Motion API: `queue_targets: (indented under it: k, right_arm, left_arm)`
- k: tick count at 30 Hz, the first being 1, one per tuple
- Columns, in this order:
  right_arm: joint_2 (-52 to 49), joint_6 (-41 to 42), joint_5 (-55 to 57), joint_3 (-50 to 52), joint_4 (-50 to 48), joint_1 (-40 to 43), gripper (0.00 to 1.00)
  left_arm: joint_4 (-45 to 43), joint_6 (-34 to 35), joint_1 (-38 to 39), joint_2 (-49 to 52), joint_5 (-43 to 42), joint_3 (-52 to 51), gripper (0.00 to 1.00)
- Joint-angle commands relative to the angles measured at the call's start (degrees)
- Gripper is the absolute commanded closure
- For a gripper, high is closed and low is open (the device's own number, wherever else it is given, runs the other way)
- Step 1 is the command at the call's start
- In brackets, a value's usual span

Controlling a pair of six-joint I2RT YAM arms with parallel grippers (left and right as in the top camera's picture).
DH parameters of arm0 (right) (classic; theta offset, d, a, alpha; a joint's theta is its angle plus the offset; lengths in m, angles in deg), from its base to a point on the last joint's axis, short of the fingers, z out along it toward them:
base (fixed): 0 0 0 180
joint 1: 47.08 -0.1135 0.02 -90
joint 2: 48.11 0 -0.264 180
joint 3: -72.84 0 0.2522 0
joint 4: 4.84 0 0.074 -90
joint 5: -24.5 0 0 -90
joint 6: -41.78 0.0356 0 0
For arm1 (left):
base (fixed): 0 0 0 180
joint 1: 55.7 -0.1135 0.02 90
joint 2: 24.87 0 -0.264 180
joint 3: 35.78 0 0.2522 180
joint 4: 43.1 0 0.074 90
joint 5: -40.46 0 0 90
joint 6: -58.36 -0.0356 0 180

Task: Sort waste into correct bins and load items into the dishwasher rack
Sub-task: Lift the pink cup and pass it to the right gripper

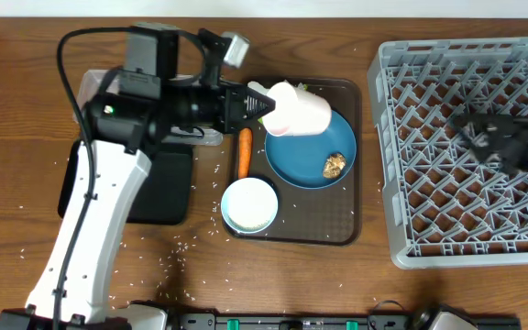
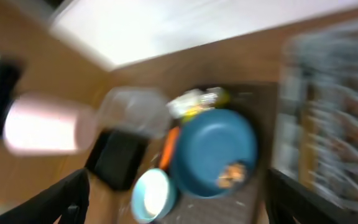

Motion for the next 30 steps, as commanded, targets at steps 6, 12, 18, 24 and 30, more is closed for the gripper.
queue_targets:
  k: [6,12,18,24,30]
  right_arm:
    - [0.3,-8.2,-9.9,-0.6,-8.0,-23.0,0.19]
    - [0.3,-8.2,-9.9,-0.6,-16.3,-34.6,0.16]
    - [0.1,-8.2,-10.3,-0.6,-20.0,-39.0,0.14]
    - [0.0,-7.6,-10.3,-0.6,-21.9,-41.2,0.32]
    - [0.0,-7.6,-10.2,-0.6,-21.9,-41.3,0.46]
  left_arm:
    - [-1.9,3.8,-0.8,0.7,-26.9,0.0,0.94]
    - [-3.7,5.4,-0.8,0.7,-29.0,0.0,0.94]
    - [-3.7,5.4,-0.8,0.7,-29.0,0.0,0.94]
    - [-3.9,5.4,-0.8,0.7,-29.0,0.0,0.94]
    - [-4.2,5.4,-0.8,0.7,-29.0,0.0,0.94]
